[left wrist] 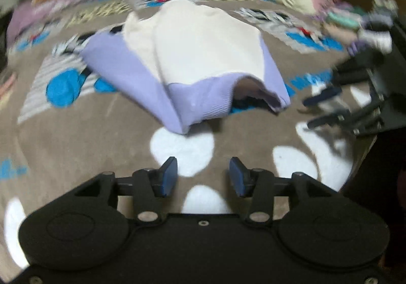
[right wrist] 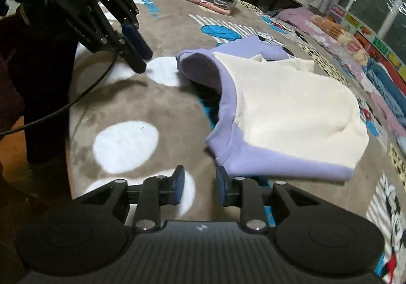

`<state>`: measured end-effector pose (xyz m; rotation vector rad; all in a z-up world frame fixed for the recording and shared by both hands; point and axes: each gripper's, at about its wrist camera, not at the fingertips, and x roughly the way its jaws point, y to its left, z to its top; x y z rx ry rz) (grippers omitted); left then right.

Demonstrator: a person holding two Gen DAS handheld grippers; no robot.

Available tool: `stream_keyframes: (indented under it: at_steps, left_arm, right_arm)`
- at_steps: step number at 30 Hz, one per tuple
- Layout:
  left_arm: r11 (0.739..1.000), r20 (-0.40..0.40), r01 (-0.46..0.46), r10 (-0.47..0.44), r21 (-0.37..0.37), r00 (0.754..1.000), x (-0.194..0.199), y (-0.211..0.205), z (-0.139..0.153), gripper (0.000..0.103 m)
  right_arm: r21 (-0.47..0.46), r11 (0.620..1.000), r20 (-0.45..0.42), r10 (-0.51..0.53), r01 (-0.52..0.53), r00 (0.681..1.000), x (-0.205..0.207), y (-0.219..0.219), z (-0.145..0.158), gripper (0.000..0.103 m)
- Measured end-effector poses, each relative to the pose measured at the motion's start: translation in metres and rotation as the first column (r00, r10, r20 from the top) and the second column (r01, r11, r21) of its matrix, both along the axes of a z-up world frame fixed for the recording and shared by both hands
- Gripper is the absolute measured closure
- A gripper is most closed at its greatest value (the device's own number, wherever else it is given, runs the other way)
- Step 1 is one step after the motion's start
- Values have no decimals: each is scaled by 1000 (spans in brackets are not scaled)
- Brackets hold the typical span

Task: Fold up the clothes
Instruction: 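Grasp the lavender sleeve with the left tool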

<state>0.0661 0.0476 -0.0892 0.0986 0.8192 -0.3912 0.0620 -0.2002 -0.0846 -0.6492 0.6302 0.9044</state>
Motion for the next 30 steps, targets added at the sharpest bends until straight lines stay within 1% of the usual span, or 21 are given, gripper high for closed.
stream_keyframes:
  at_steps: [2,4,6,7,8,9,11,12,14,16,17,18,21,24,25,26,27,30]
  left_arm:
    - [996,-29,-64,62,-66,998,7,11,2,58]
    - [983,-58,-125,118,-138,991,13,20,6,54]
    - [958,-91,-193,177,-214,980,21,30,8,45]
    - [942,-108,-224,203,-248,973,24,34,9,43]
    - [924,-130,-259,230,-283,964,29,39,8,40]
    - [902,-153,-293,256,-316,954,34,43,8,39]
    - [863,-191,-352,301,-363,934,45,51,5,39]
    - [848,-202,-374,319,-376,926,50,55,5,39]
    - [820,-214,-409,350,-400,912,62,63,2,39]
    - [791,-228,-441,378,-424,897,74,71,-1,39]
    - [776,-235,-453,388,-438,891,80,77,-3,39]
    - [757,-241,-467,399,-457,885,87,83,-5,39]
    - [697,-265,-511,439,-503,859,110,102,-13,37]
    - [635,-295,-550,469,-543,833,133,121,-20,37]
    - [613,-305,-561,477,-557,824,140,127,-22,37]
    - [601,-307,-565,483,-565,820,148,132,-23,37]
    - [599,-303,-569,491,-564,817,158,137,-22,37]
    - [595,-286,-578,515,-559,808,189,150,-19,37]
  right_arm:
    - [69,995,-35,-68,70,997,4,-12,5,75]
    - [155,974,-82,-156,167,984,15,-27,10,73]
    - [245,929,-137,-250,277,959,26,-44,16,72]
    - [299,892,-175,-299,340,938,33,-54,18,72]
    - [346,852,-216,-336,394,917,41,-64,18,71]
    - [388,807,-257,-369,445,893,49,-72,18,71]
    - [455,704,-353,-421,546,836,63,-89,13,70]
    - [481,645,-402,-440,594,803,70,-97,11,70]
    - [522,511,-505,-459,683,731,83,-111,0,67]
    - [551,389,-588,-448,738,674,94,-123,-14,65]
    - [560,338,-619,-437,756,653,99,-126,-19,63]
    - [566,278,-653,-422,776,628,104,-129,-27,60]
    - [566,162,-720,-380,808,580,114,-129,-51,56]
    - [542,107,-763,-353,834,541,122,-126,-76,56]
    - [553,104,-756,-353,827,551,123,-124,-80,56]
    - [567,109,-748,-348,817,565,124,-124,-82,56]
    - [571,112,-747,-340,813,571,125,-123,-84,56]
    - [565,102,-770,-292,819,568,128,-127,-87,56]
